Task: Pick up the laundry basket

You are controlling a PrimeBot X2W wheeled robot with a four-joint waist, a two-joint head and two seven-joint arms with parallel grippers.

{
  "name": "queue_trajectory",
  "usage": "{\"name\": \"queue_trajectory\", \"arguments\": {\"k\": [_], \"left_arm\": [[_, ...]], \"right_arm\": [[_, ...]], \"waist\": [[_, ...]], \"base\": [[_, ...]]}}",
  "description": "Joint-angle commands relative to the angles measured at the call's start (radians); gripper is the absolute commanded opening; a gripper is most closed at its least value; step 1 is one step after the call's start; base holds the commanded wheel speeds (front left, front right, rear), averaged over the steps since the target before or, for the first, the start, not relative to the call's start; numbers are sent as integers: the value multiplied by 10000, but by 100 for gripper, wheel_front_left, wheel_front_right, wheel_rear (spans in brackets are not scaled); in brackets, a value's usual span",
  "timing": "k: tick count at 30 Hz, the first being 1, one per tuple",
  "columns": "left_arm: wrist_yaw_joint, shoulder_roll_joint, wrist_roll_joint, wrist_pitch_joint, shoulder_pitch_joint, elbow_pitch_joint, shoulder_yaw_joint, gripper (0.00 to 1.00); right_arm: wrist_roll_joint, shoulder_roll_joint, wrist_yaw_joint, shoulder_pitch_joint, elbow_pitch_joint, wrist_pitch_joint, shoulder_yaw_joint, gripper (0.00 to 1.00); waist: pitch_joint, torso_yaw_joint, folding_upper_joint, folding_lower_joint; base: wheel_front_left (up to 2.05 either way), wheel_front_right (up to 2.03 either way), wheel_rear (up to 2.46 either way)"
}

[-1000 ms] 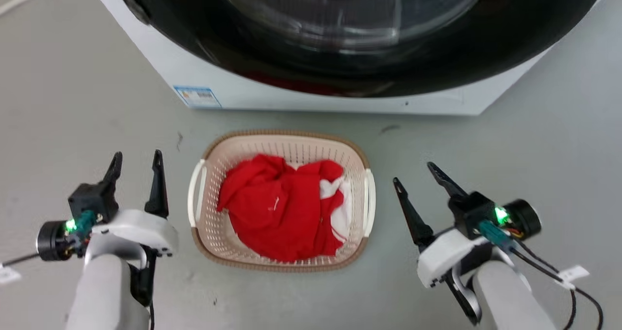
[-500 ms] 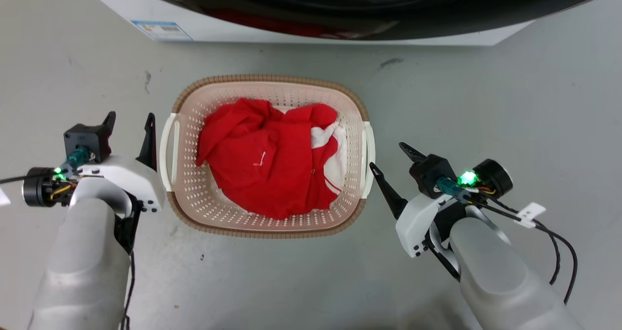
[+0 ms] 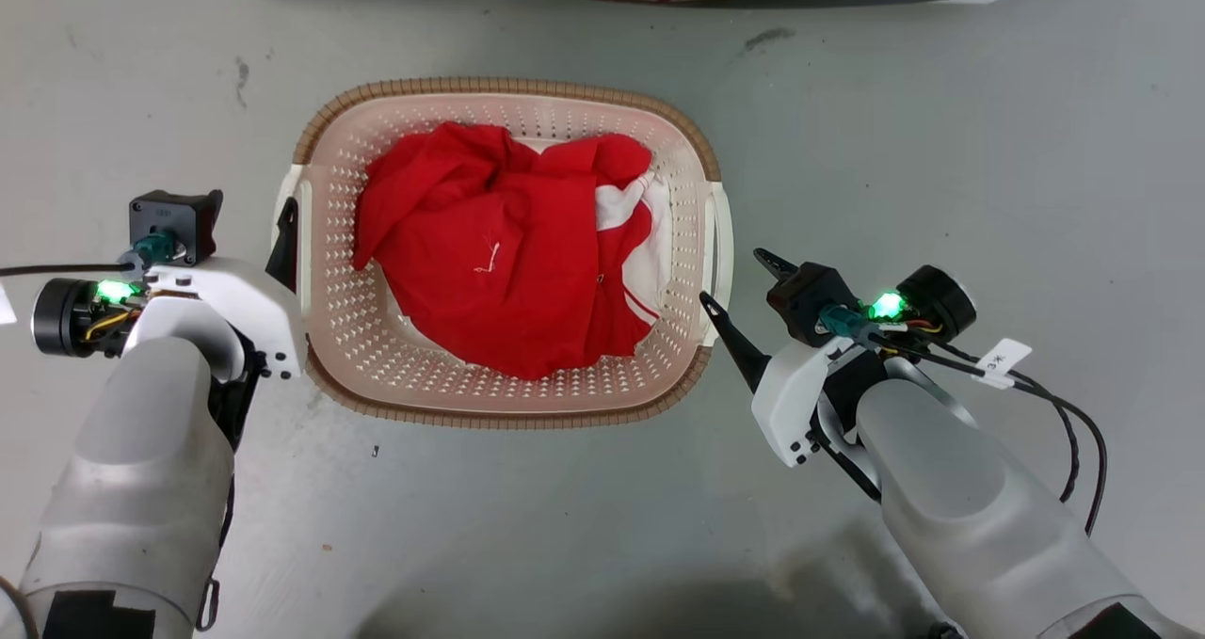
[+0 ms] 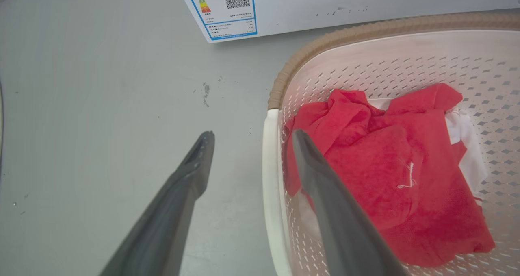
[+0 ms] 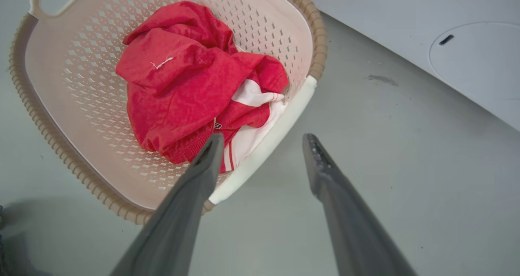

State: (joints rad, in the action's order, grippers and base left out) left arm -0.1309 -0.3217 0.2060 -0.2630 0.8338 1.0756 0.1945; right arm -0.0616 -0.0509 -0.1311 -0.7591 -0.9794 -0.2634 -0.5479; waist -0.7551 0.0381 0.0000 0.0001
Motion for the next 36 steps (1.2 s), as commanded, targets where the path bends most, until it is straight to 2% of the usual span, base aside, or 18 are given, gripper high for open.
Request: {"name": "queue_trajectory", "arguments": {"k": [1, 14, 29, 30, 31, 32, 33, 36], "left_arm": [[17, -41, 107, -28, 232, 128, 145, 100], [17, 69, 654, -26, 978, 1248, 1280, 100], [16, 211, 1339, 141, 1461, 1748, 2275, 100], [16, 235, 1384, 176, 1470, 1763, 2359, 100], [16, 241, 1426, 190, 1491, 1770, 2419, 64], [16, 231, 1466, 187, 1520, 1762, 2501, 18], [16, 263, 1560, 216, 1526, 1761, 2576, 0], [25, 245, 1715, 271, 1545, 1732, 2812, 0]], "right_arm": [[-83, 11, 7, -250, -104, -21, -101, 100], [-663, 13, 7, -918, -1080, 1, -914, 100], [-1220, -4, 8, -1397, -1450, 585, -1568, 100], [-1261, -7, 8, -1411, -1464, 651, -1611, 51], [-1300, -7, 10, -1430, -1472, 683, -1632, 14], [-1323, -13, 11, -1454, -1499, 706, -1645, 0], [-1350, -27, 11, -1480, -1532, 754, -1660, 0], [-1407, -17, 7, -1513, -1576, 762, -1711, 0]], "waist": [[-157, 12, 0, -1], [-666, -25, 0, -1], [-1106, -140, 0, -1], [-1115, -148, 0, -1], [-1121, -155, 0, -1], [-1125, -160, 0, -1], [-1123, -167, 0, -1], [-1090, -194, 0, -1]], "base": [[0, 0, 0], [0, 0, 0], [0, 0, 0], [0, 0, 0], [0, 0, 0], [0, 0, 0], [0, 0, 0], [0, 0, 0]]}}
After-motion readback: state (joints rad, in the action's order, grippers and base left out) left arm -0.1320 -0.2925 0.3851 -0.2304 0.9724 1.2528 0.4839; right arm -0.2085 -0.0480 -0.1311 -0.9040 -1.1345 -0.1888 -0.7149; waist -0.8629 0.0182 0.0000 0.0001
